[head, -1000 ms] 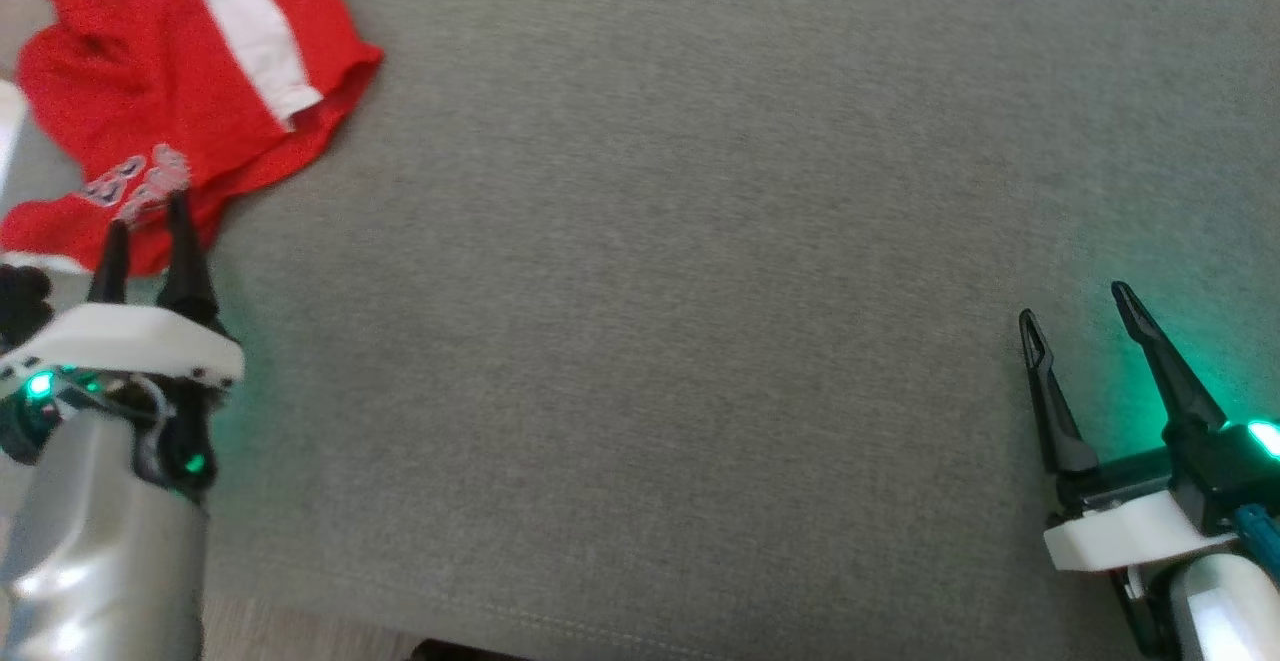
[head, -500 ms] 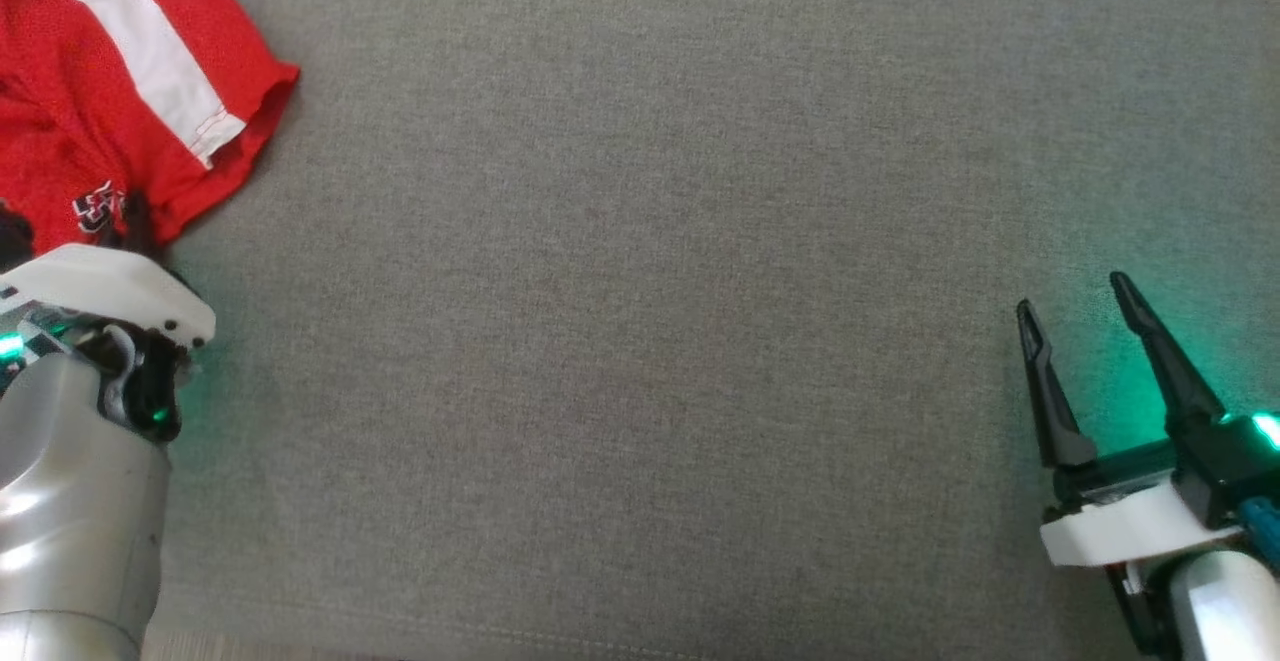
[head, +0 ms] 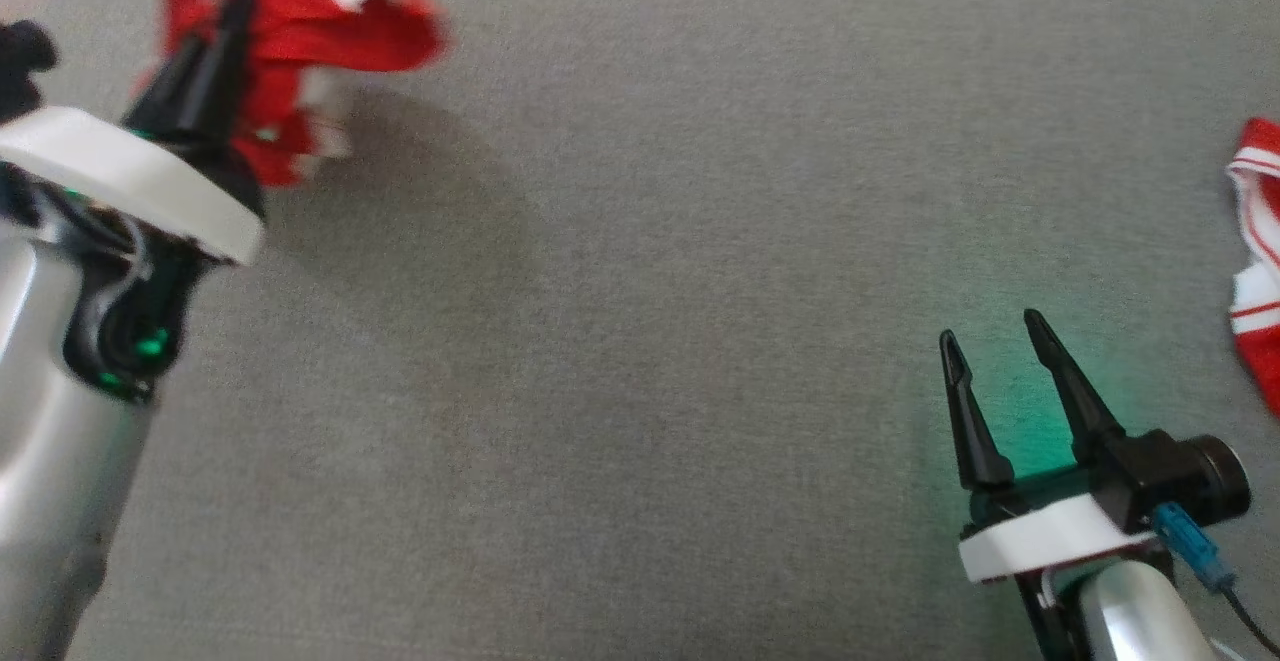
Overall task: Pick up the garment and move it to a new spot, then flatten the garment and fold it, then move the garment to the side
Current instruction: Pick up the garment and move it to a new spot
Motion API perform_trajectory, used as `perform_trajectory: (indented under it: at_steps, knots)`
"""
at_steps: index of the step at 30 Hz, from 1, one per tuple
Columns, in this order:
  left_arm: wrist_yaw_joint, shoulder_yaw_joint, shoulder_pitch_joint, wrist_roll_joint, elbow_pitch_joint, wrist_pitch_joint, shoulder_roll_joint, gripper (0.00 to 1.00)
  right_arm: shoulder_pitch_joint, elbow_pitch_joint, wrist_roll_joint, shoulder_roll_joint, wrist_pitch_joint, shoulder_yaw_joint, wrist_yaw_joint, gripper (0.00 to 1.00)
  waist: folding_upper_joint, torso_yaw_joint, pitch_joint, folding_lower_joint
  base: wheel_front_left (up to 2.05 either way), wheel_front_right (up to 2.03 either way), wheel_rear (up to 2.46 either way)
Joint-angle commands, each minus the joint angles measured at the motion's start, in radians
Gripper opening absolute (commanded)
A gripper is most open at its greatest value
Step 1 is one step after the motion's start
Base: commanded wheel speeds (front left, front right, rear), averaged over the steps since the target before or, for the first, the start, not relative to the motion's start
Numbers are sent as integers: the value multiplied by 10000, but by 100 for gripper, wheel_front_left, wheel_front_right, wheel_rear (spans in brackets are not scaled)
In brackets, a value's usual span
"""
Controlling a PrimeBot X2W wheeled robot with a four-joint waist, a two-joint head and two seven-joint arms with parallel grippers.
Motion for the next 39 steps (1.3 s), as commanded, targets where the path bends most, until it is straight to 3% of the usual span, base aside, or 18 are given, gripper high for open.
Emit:
perform_trajectory:
  at_steps: [1,4,11,15,18,21,25,30,34,36,37,38,39]
  knots:
    - [16,346,-147,-151,-513,99,560,0,-243,-241,95,17,-121,232,67,100,0,-212,-211,2,0,0,0]
    - [26,188,305,-903,-2626,855,829,0,-435,-49,200,221,-147,264,67,100,0,-568,-418,2,0,0,0]
    - [885,-217,1347,-2545,-6969,2327,847,0,-641,-128,487,467,-154,240,67,100,0,-1669,-387,2,0,0,0]
    - [1366,-644,1764,-3302,-8434,3047,869,0,-778,-177,679,498,-155,174,67,100,0,-2325,-87,2,0,0,0]
    - [1791,-699,1913,-3328,-8722,3312,1069,0,-870,-208,1008,503,-155,270,67,100,0,-2801,152,2,0,0,0]
    - [2099,-977,2107,-3147,-8527,3247,849,0,-1018,-217,1369,505,-155,353,67,100,0,-3349,426,2,0,0,0]
    - [2062,-1798,2155,-2793,-7640,3008,8,0,-1117,-198,1584,505,-156,397,67,100,0,-3664,599,2,0,0,0]
    - [2005,-2647,1608,-1914,-5071,1948,-1898,0,-1264,-152,1654,506,-156,494,67,100,0,-3866,683,2,0,0,0]
    - [1649,-3342,1105,-1351,-2832,1027,-3549,0,-1372,-117,1640,506,-156,612,67,100,0,-4035,667,2,0,0,0]
    - [1541,-3537,933,-1039,-1755,419,-4066,0,-1375,-91,1596,506,-156,679,67,100,0,-4109,641,2,0,0,0]
    - [1569,-3557,879,-959,-1256,22,-4256,32,-1362,-80,1573,506,-156,701,67,100,0,-4137,628,2,0,0,0]
    - [1559,-3679,785,-829,-820,-303,-4373,52,-1342,-57,1536,506,-156,713,67,100,0,-4161,615,2,0,0,0]
    - [1559,-3679,785,-829,-820,-303,-4373,52,-1342,-57,1536,506,-156,713,67,100,0,-4161,615,2,0,0,0]
